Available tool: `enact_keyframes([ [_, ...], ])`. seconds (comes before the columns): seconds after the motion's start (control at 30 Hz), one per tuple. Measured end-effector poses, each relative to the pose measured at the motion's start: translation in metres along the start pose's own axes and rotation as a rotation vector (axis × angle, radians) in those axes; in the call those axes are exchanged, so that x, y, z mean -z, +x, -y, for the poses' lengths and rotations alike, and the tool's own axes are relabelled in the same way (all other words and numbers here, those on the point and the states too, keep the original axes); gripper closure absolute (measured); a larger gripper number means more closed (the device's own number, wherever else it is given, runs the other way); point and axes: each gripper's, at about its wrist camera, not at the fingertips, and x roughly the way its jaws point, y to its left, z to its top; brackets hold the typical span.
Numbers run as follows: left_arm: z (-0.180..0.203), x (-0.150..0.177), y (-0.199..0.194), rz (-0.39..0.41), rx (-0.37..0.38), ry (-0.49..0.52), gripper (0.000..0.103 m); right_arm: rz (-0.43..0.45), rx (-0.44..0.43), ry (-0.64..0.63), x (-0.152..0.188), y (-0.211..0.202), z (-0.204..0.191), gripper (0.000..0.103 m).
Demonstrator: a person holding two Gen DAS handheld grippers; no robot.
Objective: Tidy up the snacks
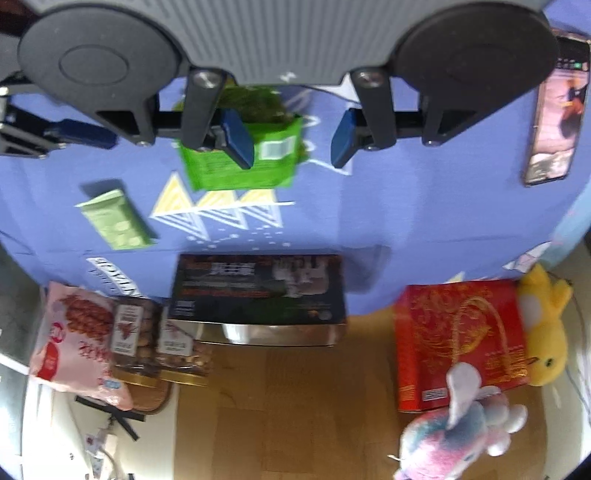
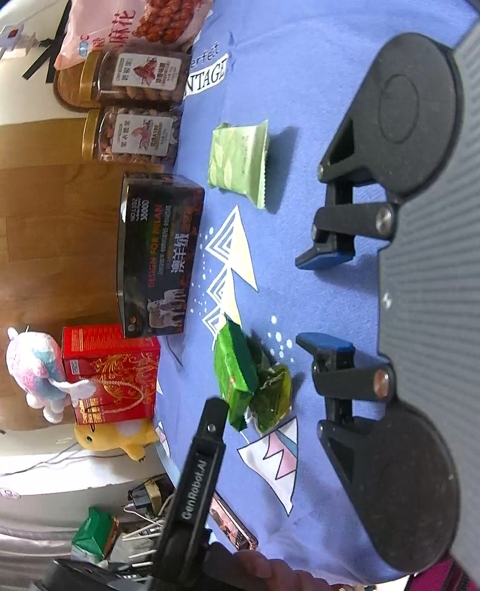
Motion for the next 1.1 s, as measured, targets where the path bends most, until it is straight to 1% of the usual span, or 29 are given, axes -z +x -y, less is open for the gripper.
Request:
enact_keyframes([
  [0.13,-0.012,0.001,0.003,0.000,-0.066,-0.017,0.056,-0.002,0.016,0.028,-0.003,0.002,0.002,0.062],
  [0.33,-0.027,0.001,0.017,-0.006,-0.190,-0.031,0.056,-0.014,-0.010,0.066,-0.014,0.016,0.007,0.058],
  [0.43,-0.038,0.002,0.026,-0.025,-0.219,-0.051,0.056,-0.011,-0.011,0.080,-0.016,0.022,0.009,0.056],
  [0.53,-0.043,0.003,0.034,-0.038,-0.256,-0.058,0.056,0.003,-0.009,0.068,-0.014,0.022,0.007,0.054],
  [0.6,-0.047,0.003,0.040,-0.050,-0.262,-0.069,0.055,0.007,-0.015,0.074,-0.013,0.021,0.008,0.054],
  [0.73,-0.046,0.004,0.041,-0.035,-0.284,-0.064,0.054,0.015,-0.034,0.112,-0.014,0.021,0.016,0.054],
  [0.87,-0.045,0.003,0.043,-0.031,-0.292,-0.055,0.054,0.032,-0.033,0.174,-0.014,0.019,0.024,0.054],
  [1.0,-0.045,0.002,0.046,-0.034,-0.286,-0.051,0.054,0.044,-0.027,0.216,-0.014,0.018,0.030,0.054],
  [1.1,-0.044,0.001,0.047,-0.035,-0.270,-0.049,0.054,0.044,-0.024,0.214,-0.014,0.018,0.029,0.054],
])
